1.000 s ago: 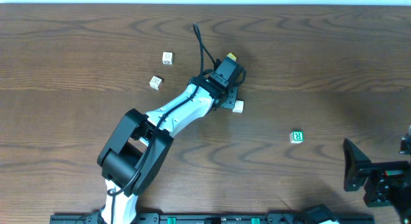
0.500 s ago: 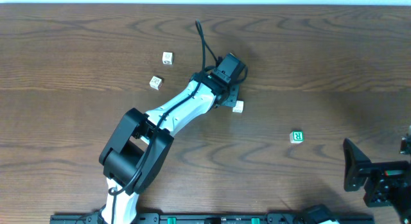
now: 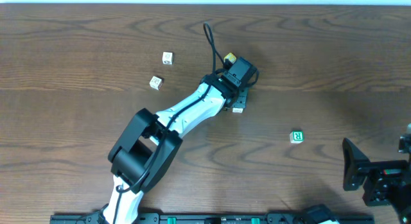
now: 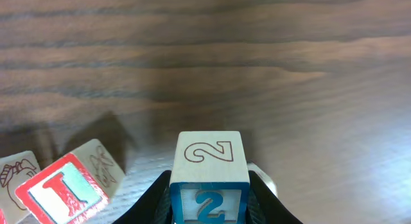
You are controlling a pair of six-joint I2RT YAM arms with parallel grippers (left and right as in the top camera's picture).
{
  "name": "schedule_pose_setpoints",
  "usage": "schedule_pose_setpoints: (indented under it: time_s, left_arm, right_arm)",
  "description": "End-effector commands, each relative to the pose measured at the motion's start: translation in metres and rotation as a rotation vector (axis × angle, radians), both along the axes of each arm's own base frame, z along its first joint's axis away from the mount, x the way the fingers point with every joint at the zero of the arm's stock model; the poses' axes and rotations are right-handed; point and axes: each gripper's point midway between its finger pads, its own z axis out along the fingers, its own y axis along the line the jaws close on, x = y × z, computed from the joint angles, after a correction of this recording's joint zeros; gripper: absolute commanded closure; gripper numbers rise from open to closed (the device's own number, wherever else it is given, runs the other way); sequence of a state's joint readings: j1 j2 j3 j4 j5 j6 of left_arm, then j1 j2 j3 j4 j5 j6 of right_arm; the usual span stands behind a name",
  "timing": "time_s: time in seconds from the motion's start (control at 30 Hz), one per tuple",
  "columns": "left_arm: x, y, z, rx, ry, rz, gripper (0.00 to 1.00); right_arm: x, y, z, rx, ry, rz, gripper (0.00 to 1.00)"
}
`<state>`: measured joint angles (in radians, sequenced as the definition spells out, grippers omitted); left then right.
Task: Spell out Ai2
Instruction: 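Adjust the held '2' block beside the right of the 'I' block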
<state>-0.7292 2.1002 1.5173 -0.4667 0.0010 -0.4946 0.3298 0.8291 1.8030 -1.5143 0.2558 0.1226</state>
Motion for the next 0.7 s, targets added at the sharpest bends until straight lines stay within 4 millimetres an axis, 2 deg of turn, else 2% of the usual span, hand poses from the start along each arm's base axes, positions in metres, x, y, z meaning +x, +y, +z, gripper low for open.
schedule_pose_setpoints:
  time_s: [0.0,0.43,0.5,0.67]
  left_arm:
    - [0.012,0.01,-0.003,0.044,-0.037,0.079,0.94]
    - [0.013,0.021,-0.005,0.074,-0.028,0.112,0.94]
    - [0.013,0.02,-0.004,0.072,-0.031,0.112,0.79]
    - [0.013,0.02,-0.004,0.073,-0.031,0.108,0.62]
  right_arm:
    - [0.001,-0.002,-0.003,0.0,0.013,-0.022,0.01]
    - [0.001,-0.002,-0.003,0.0,0.013,-0.022,0.01]
    - [0.001,-0.002,-0.003,0.0,0.014,-0.022,0.01]
    - [0.001,-0.003,-0.003,-0.001,0.015,-0.023,0.01]
